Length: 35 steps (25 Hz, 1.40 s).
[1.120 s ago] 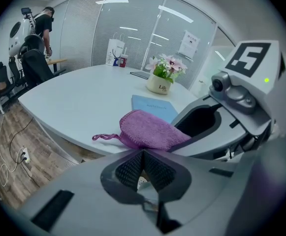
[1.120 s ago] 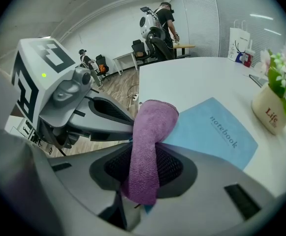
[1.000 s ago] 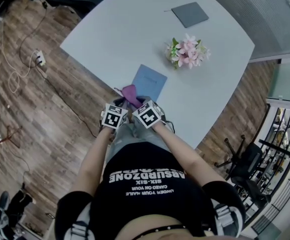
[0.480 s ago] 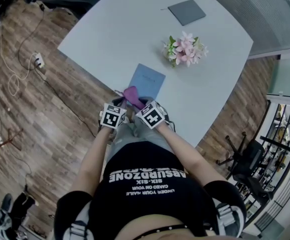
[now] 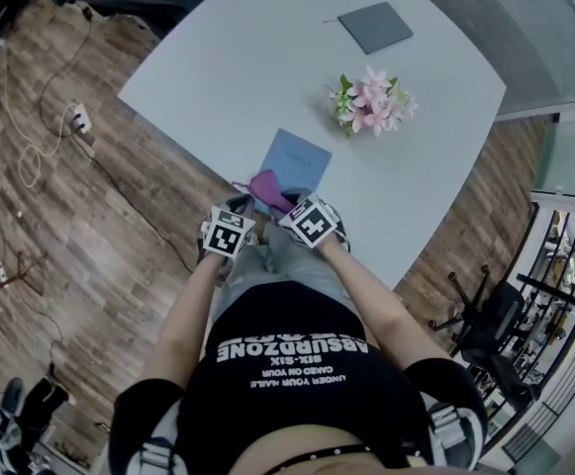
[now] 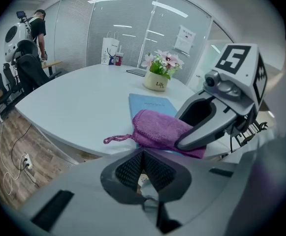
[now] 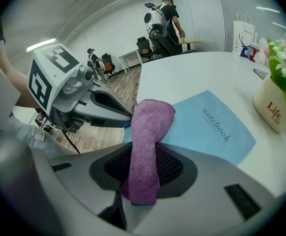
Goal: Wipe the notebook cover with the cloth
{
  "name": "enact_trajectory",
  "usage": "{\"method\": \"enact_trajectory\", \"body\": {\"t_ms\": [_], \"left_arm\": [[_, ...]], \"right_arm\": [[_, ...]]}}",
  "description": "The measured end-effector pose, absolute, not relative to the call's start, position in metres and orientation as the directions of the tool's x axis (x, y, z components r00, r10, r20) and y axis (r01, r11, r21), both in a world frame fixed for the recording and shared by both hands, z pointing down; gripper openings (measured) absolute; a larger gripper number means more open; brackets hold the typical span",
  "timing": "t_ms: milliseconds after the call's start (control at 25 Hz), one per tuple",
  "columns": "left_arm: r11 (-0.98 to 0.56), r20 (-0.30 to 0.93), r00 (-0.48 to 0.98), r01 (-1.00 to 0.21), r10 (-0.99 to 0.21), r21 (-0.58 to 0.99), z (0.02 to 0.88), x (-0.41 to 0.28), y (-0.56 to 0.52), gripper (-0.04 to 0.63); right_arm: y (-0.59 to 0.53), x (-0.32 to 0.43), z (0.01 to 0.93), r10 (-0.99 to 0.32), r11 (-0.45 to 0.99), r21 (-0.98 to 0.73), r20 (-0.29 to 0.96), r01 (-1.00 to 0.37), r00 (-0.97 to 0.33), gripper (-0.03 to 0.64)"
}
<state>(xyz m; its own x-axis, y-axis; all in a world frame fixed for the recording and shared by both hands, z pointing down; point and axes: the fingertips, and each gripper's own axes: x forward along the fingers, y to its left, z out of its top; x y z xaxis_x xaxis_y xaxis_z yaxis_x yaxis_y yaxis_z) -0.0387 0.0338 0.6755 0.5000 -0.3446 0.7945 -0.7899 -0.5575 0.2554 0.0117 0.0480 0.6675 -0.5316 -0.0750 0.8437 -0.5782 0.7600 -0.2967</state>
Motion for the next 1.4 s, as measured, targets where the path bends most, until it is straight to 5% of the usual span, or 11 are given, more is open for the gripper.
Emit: {"method": "enact_trajectory", "body": {"t_ms": [480, 1400], "left_arm": [[-0.56, 0.793, 0.506, -0.786, -0.34, 0.262, 0.676, -0.038, 0.033, 0.015], [-0.554, 0.793, 0.516, -0.783, -0.323, 0.284, 0.675, -0.04, 0.033, 0.015]], "right_arm": [[0.037, 0.015, 0.663, -0.002, 0.758, -0.372, 0.821, -0.536, -0.572, 0.135], [-0.045, 0.058, 0.662, -0.173, 0.718, -0.229, 0.856, -0.657, -0.487, 0.14]]}}
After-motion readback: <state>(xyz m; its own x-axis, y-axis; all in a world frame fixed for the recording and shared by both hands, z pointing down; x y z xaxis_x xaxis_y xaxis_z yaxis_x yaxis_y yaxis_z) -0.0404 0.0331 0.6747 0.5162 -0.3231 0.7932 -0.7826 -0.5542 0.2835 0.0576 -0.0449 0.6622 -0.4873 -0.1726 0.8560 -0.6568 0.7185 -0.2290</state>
